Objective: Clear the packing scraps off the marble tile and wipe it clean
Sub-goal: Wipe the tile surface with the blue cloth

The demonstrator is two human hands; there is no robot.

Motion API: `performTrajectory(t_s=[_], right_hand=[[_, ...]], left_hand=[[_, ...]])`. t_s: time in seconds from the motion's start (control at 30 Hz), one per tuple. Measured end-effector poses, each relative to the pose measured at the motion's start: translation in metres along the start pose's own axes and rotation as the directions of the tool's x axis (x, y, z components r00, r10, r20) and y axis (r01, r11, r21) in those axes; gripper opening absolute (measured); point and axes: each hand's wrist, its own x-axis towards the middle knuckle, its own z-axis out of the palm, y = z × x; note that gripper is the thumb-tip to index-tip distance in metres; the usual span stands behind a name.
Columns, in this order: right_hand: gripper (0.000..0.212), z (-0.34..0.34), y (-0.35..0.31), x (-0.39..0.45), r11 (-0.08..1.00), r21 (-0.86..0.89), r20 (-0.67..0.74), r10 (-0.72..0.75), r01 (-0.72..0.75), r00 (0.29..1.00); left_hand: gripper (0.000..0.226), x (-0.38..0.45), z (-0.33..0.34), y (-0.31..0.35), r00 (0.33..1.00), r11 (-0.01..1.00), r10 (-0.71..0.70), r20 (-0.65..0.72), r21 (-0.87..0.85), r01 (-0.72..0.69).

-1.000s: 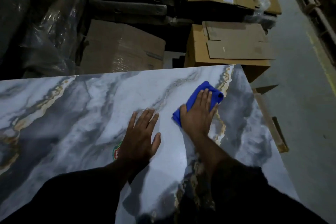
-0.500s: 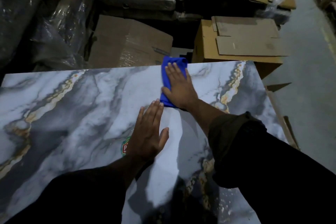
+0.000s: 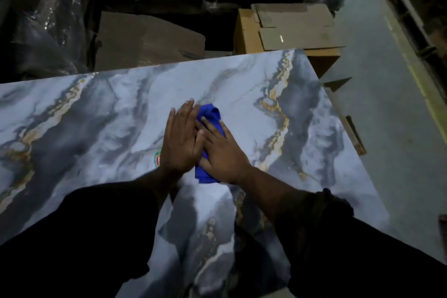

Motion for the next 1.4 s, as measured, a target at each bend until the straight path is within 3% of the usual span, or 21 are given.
performTrajectory(t_s=[0.07, 0.17, 0.3, 0.4, 0.6, 0.83, 0.87, 0.9, 1.03, 1.13, 1.17, 1.23, 1.4], right_hand=[[0.076, 0.002, -0.014, -0.035, 0.995, -0.036, 0.003, 0.093, -0.093, 0.996], [0.079, 0.007, -0.039, -0.089, 0.965, -0.096, -0.009, 0.244, -0.244, 0.97], [0.081, 0.012, -0.073, -0.149, 0.89, -0.094, -0.045, 0.444, -0.446, 0.895], [0.08, 0.014, -0.1, -0.194, 0.816, -0.107, -0.064, 0.564, -0.568, 0.823], [0.076, 0.006, -0.115, -0.246, 0.565, -0.145, -0.125, 0.804, -0.812, 0.582], [0.078, -0.012, -0.068, -0.223, 0.225, -0.068, -0.144, 0.962, -0.972, 0.233], [0.08, -0.011, -0.071, -0.219, 0.214, -0.062, -0.134, 0.966, -0.975, 0.221], [0.081, -0.009, -0.079, -0.217, 0.251, -0.069, -0.135, 0.957, -0.966, 0.258], [0.079, 0.023, -0.16, -0.227, 0.605, -0.091, -0.128, 0.781, -0.791, 0.611], [0.075, 0.032, -0.175, -0.245, 0.702, -0.093, -0.1, 0.699, -0.706, 0.708], [0.073, 0.028, -0.166, -0.251, 0.701, -0.094, -0.1, 0.7, -0.707, 0.707], [0.073, 0.015, -0.139, -0.261, 0.629, -0.088, -0.114, 0.764, -0.772, 0.635], [0.07, -0.014, -0.064, -0.274, 0.301, -0.084, -0.187, 0.932, -0.95, 0.312]], left_hand=[[0.056, 0.0, 0.0, 0.002, 0.999, 0.997, -0.05, 0.011, 0.056, 0.05], [0.053, 0.0, 0.0, 0.005, 0.995, 0.983, -0.004, 0.099, 0.184, -0.014], [0.054, -0.002, -0.001, 0.014, 0.972, 0.938, -0.009, 0.234, 0.338, -0.073], [0.052, -0.026, 0.001, 0.037, 0.957, 0.937, 0.03, 0.289, 0.325, -0.128], [0.048, -0.109, 0.012, 0.108, 0.94, 0.979, 0.096, 0.327, 0.139, -0.148], [0.054, -0.129, 0.011, 0.114, 0.905, 0.954, 0.106, 0.412, 0.215, -0.209], [0.054, -0.129, 0.012, 0.115, 0.903, 0.95, 0.108, 0.416, 0.223, -0.216], [0.054, -0.13, 0.012, 0.116, 0.902, 0.948, 0.113, 0.416, 0.226, -0.223], [0.054, -0.13, 0.012, 0.114, 0.895, 0.944, 0.128, 0.427, 0.224, -0.242], [0.056, -0.13, 0.013, 0.114, 0.888, 0.938, 0.132, 0.44, 0.235, -0.256], [0.056, -0.129, 0.013, 0.115, 0.891, 0.939, 0.127, 0.437, 0.236, -0.249], [0.057, -0.127, 0.012, 0.118, 0.896, 0.938, 0.124, 0.426, 0.244, -0.246], [0.057, -0.127, 0.008, 0.121, 0.899, 0.936, 0.137, 0.416, 0.242, -0.254]])
